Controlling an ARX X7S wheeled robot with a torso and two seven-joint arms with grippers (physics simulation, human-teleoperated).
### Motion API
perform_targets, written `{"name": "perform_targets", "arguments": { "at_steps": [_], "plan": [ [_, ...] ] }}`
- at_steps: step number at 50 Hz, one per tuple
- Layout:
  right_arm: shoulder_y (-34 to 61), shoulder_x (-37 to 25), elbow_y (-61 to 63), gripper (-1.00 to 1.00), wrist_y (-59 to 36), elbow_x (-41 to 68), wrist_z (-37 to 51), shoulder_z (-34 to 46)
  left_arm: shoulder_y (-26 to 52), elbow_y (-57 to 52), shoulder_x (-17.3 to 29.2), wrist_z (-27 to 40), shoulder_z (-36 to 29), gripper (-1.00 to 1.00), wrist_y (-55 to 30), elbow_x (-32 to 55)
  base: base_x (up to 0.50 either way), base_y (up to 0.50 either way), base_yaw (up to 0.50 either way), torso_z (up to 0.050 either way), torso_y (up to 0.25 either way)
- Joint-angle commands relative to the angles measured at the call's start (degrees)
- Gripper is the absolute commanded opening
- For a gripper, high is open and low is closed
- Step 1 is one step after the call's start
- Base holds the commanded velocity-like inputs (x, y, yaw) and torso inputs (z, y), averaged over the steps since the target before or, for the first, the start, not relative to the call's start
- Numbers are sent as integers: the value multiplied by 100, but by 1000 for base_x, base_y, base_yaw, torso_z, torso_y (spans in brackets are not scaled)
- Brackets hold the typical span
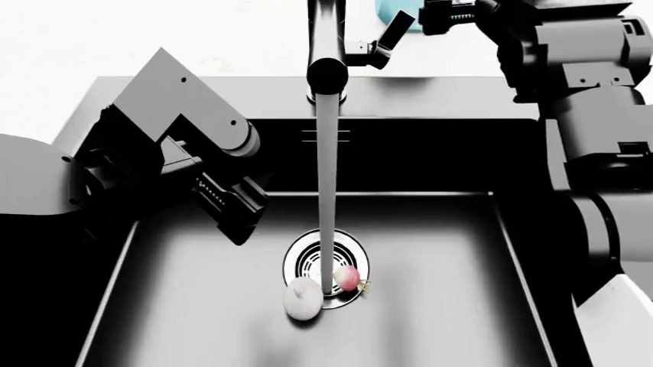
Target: Pick up the fruits and vegetables and place them in the sink. Turn on the sink faucet to wash them. Then turn the sink off and put them in the tray.
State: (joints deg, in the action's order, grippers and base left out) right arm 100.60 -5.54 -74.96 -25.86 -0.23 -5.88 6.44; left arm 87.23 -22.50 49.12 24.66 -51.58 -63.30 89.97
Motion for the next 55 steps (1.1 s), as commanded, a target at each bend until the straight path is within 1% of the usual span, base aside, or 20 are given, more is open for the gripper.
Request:
{"name": "perform_targets", "arguments": {
  "at_steps": [1, 14, 24, 34, 50, 55],
  "plan": [
    [-176, -55, -2, 100, -90, 9, 131, 44, 27, -7, -15, 34, -4, 100, -5, 42, 0, 0, 0, 0, 0],
    [-374, -55, -2, 100, -161, 40, 265, -33, 55, 4, -36, 20, -21, 100, -9, 30, 0, 0, 0, 0, 0],
    [-476, -4, -2, 100, -225, -1, 338, 49, 91, 22, -43, -5, -23, 100, -14, 29, 0, 0, 0, 0, 0],
    [-499, 159, -3, 100, -251, -4, 333, 238, 89, 6, -25, -20, -25, 100, 1, 27, 0, 0, 0, 0, 0],
    [-380, 449, -3, 100, -176, 75, 169, 90, 46, -46, 37, -51, -14, 100, 61, 3, 0, 0, 0, 0, 0],
    [-348, 548, -3, 100, -213, 131, 117, 312, 45, -61, 53, -50, 6, 100, 96, -6, 0, 0, 0, 0, 0]
  ]
}}
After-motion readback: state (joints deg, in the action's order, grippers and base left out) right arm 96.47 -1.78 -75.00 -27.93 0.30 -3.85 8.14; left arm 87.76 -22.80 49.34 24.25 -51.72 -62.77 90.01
